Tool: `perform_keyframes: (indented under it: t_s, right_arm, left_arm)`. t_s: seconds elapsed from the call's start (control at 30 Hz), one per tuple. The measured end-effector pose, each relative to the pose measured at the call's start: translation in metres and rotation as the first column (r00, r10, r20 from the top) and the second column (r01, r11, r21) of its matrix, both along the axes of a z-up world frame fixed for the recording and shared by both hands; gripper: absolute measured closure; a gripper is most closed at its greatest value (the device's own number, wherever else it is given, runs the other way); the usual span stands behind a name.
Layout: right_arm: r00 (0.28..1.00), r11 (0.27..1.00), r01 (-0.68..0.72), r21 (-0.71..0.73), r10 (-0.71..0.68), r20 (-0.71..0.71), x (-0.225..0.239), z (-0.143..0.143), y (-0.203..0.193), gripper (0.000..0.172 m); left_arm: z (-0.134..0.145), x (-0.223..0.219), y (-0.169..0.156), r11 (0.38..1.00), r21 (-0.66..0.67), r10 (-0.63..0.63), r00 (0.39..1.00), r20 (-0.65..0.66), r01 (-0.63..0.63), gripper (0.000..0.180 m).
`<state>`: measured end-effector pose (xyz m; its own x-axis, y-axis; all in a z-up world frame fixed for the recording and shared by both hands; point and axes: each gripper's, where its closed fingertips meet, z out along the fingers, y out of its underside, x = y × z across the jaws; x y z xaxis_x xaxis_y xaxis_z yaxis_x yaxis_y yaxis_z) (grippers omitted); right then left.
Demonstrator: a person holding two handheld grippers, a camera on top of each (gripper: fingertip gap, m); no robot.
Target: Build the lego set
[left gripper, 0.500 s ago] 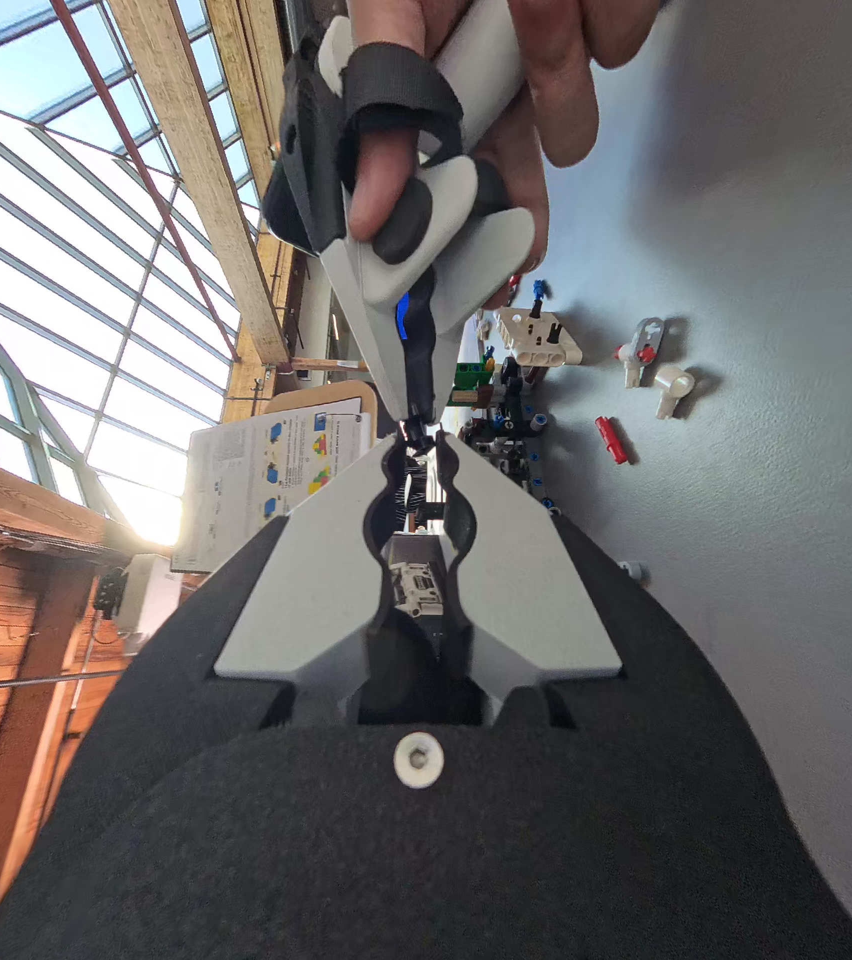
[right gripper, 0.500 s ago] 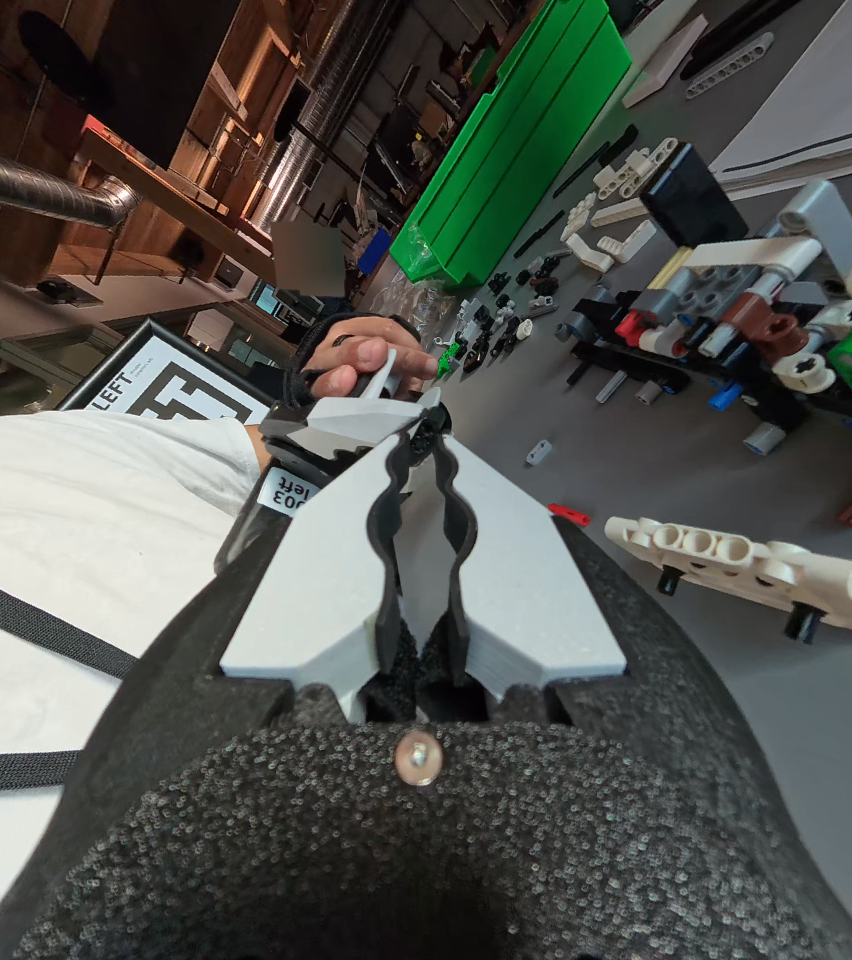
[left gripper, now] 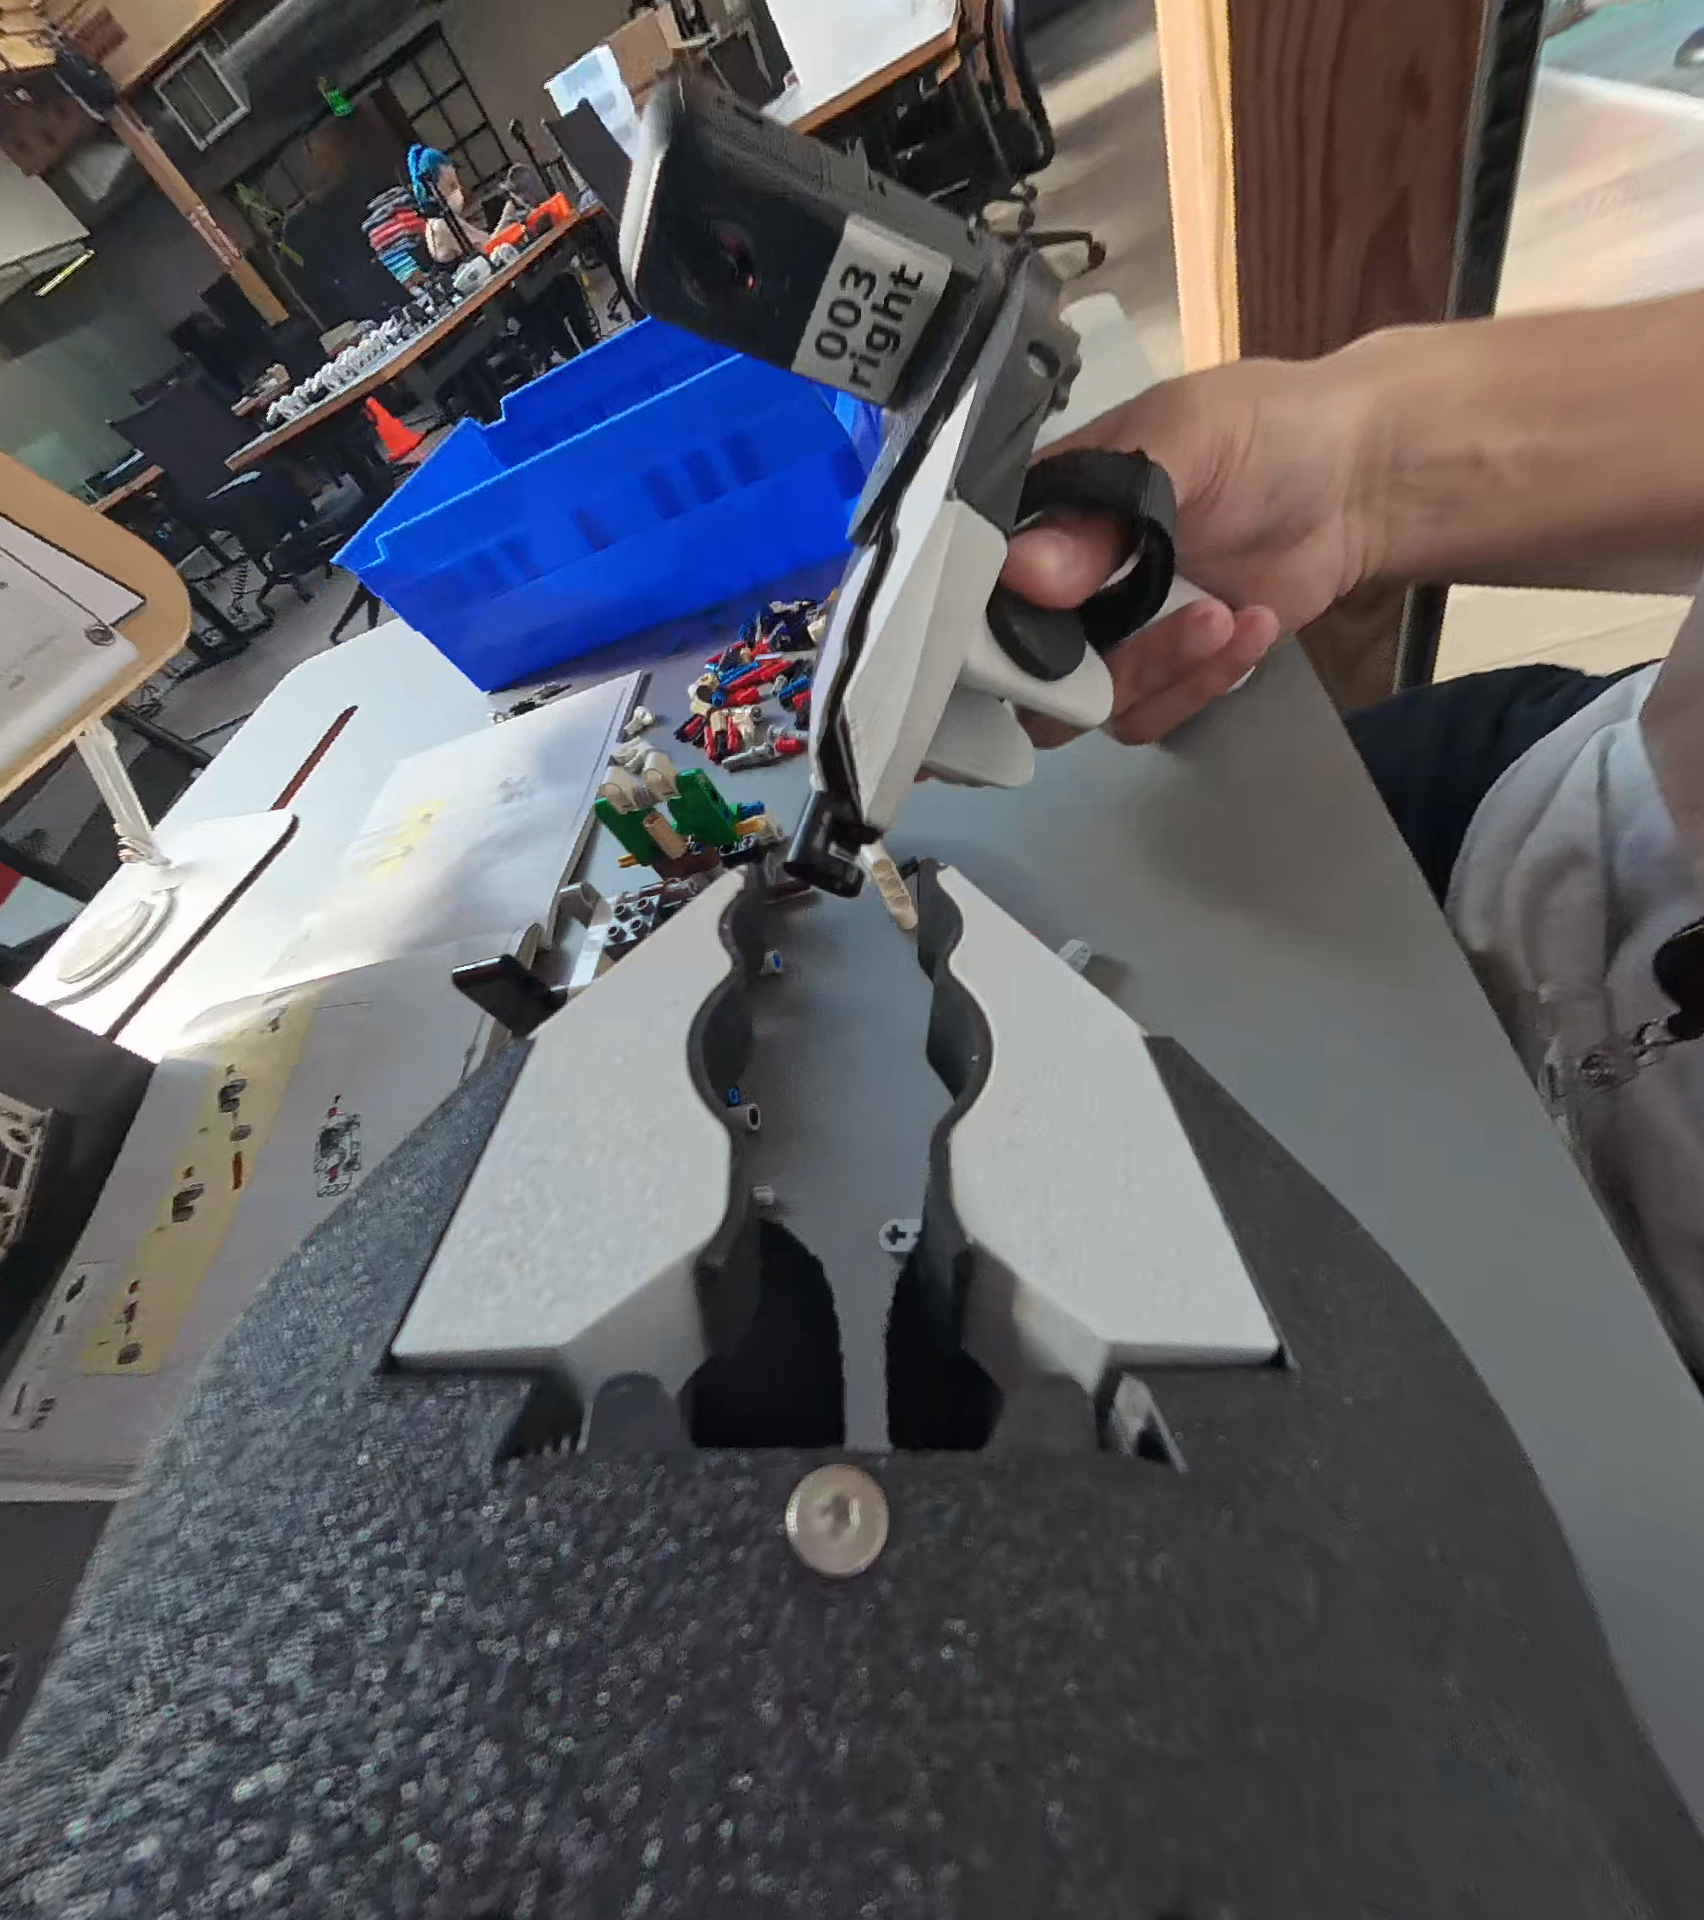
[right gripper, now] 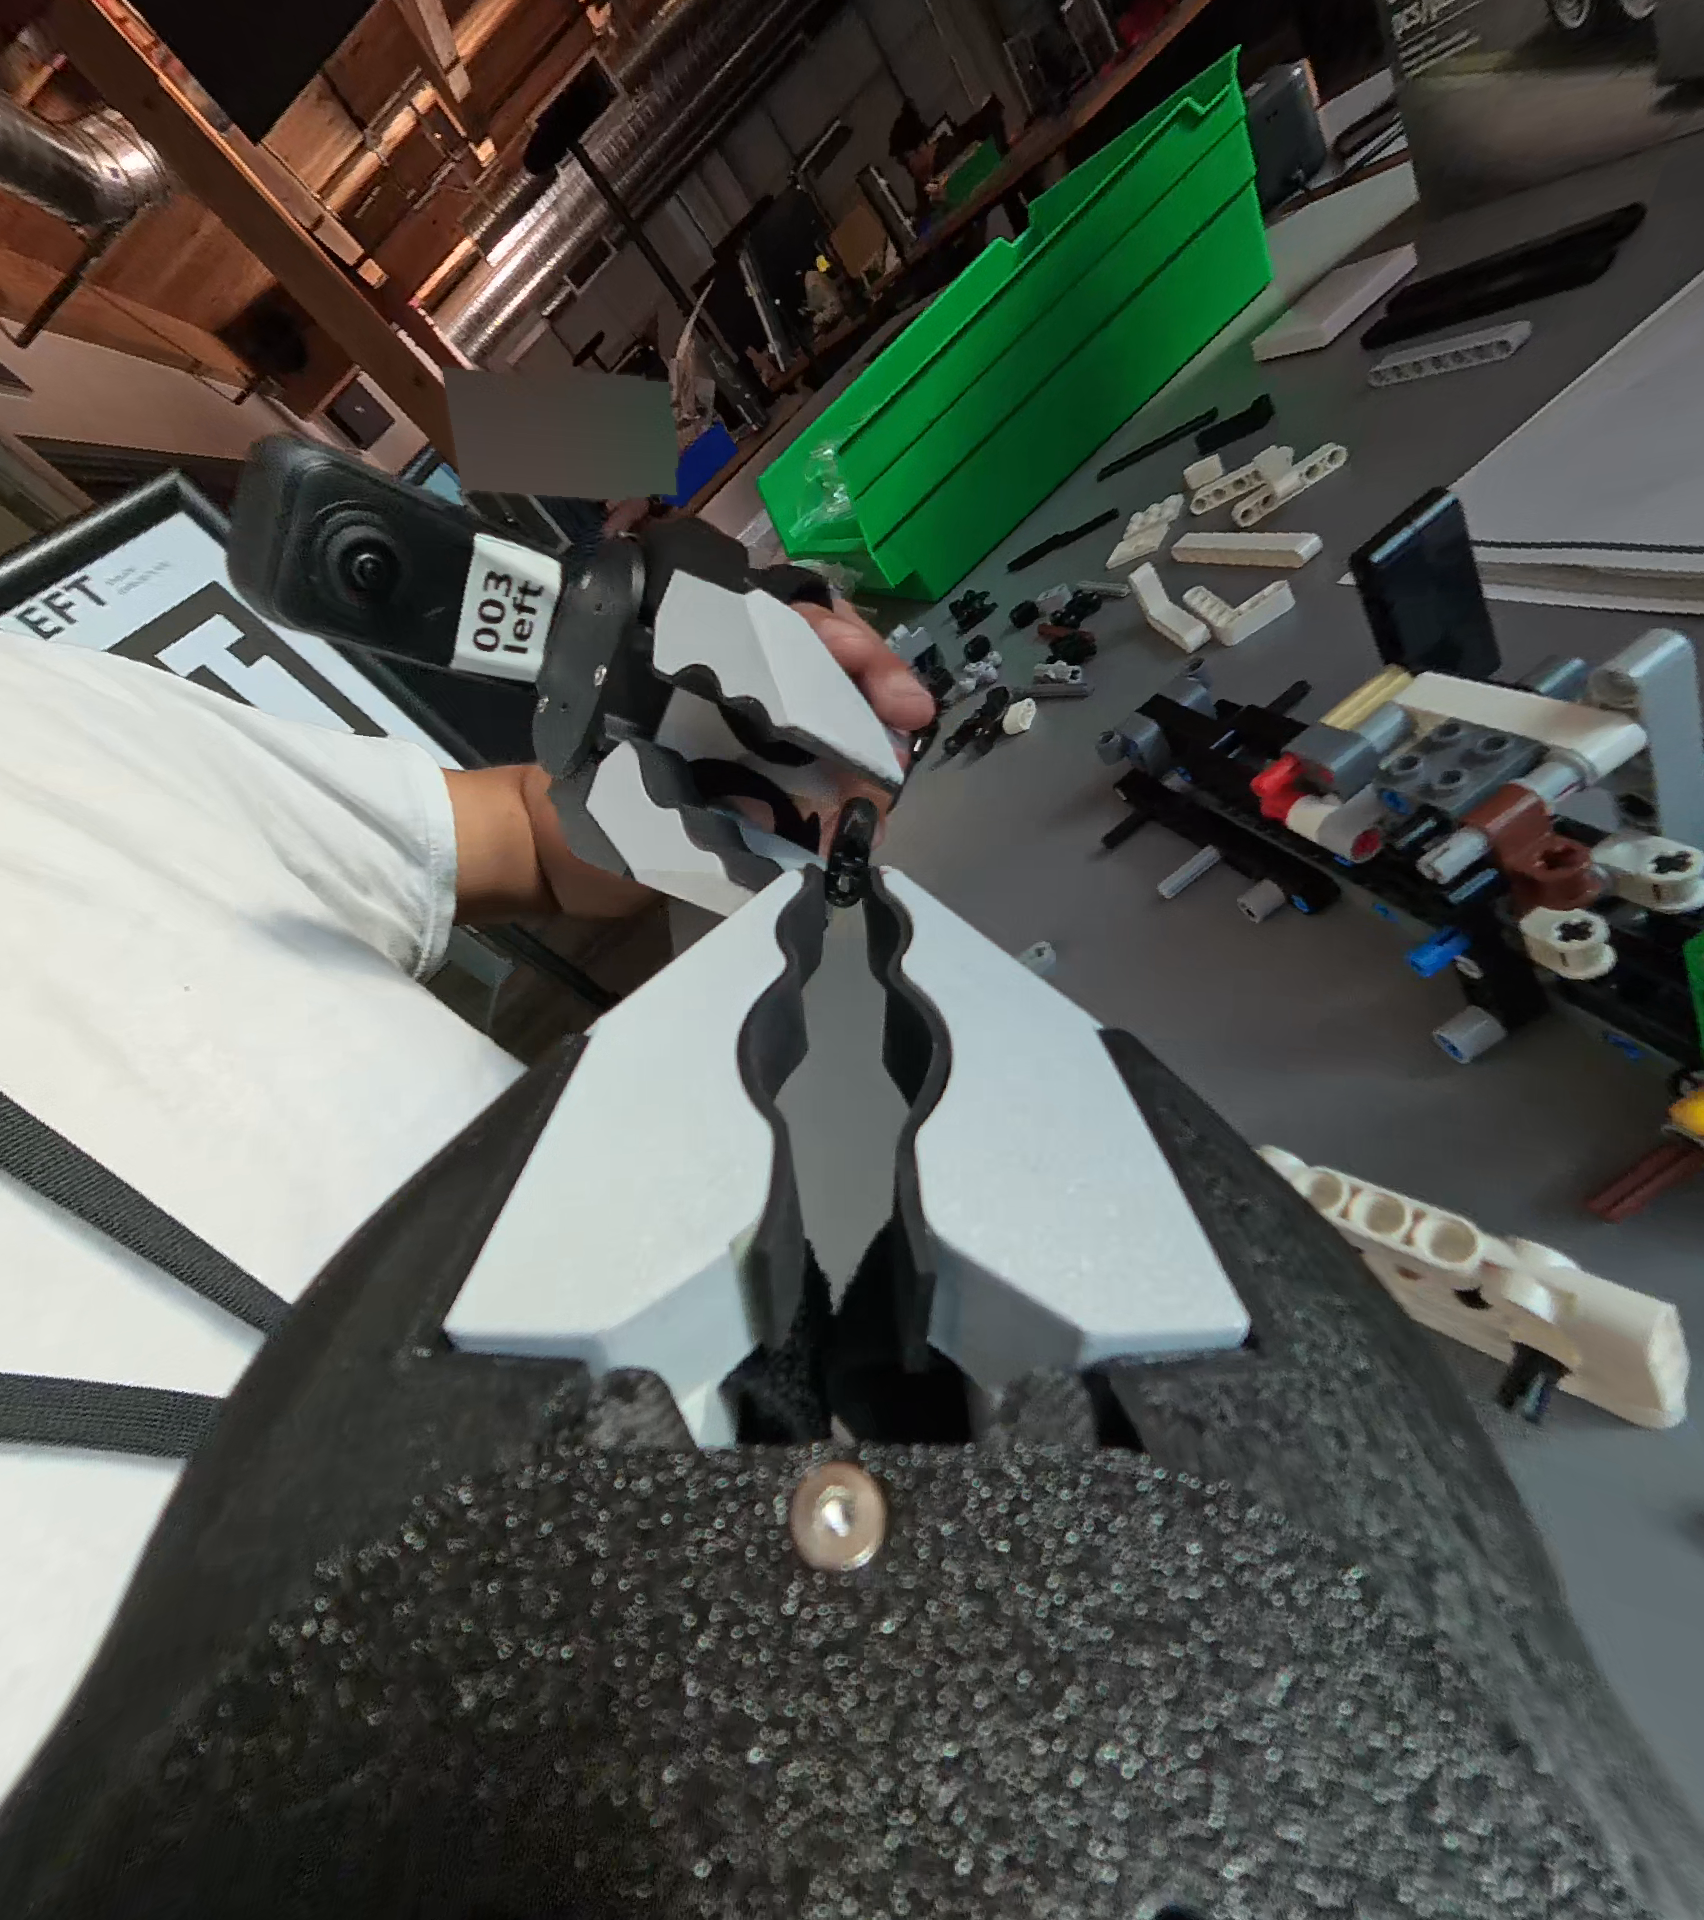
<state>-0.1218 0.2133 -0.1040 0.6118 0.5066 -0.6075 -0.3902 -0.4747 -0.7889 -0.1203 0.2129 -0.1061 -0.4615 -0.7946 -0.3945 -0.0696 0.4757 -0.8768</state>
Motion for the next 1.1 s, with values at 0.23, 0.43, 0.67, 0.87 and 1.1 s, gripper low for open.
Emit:
perform_keyframes:
  t_s: [0.23, 0.43, 0.67, 0.87, 1.1]
  right_arm:
    - [0.946, 0.976, -0.214, -0.03, 0.2, -0.254, -0.023, 0.011, -0.007, 0.166]
    - [0.942, 0.968, -0.241, -0.073, 0.215, -0.256, -0.026, 0.004, -0.008, 0.166]
    - [0.917, 0.959, -0.274, -0.065, 0.241, -0.317, -0.027, 0.008, -0.011, 0.166]
    - [0.909, 0.956, -0.286, -0.06, 0.251, -0.333, -0.027, 0.009, -0.011, 0.165]
    - [0.999, 0.997, -0.034, -0.069, 0.032, -0.037, 0.002, -0.005, -0.013, 0.156]
  left_arm:
    - [0.013, -0.016, -0.008, 0.989, -0.092, -0.116, 0.993, 0.02, 0.117, 0.155]
    - [0.01, -0.019, -0.012, 0.99, -0.031, -0.134, 0.991, 0.021, 0.135, 0.168]
    - [0.008, -0.021, -0.014, 0.99, -0.019, -0.138, 0.99, 0.027, 0.139, 0.166]
    - [0.011, -0.021, -0.013, 0.992, -0.013, -0.125, 0.992, 0.032, 0.126, 0.168]
    - [-0.004, -0.013, 0.01, 0.983, 0.182, 0.005, 1.0, 0.004, -0.006, 0.168]
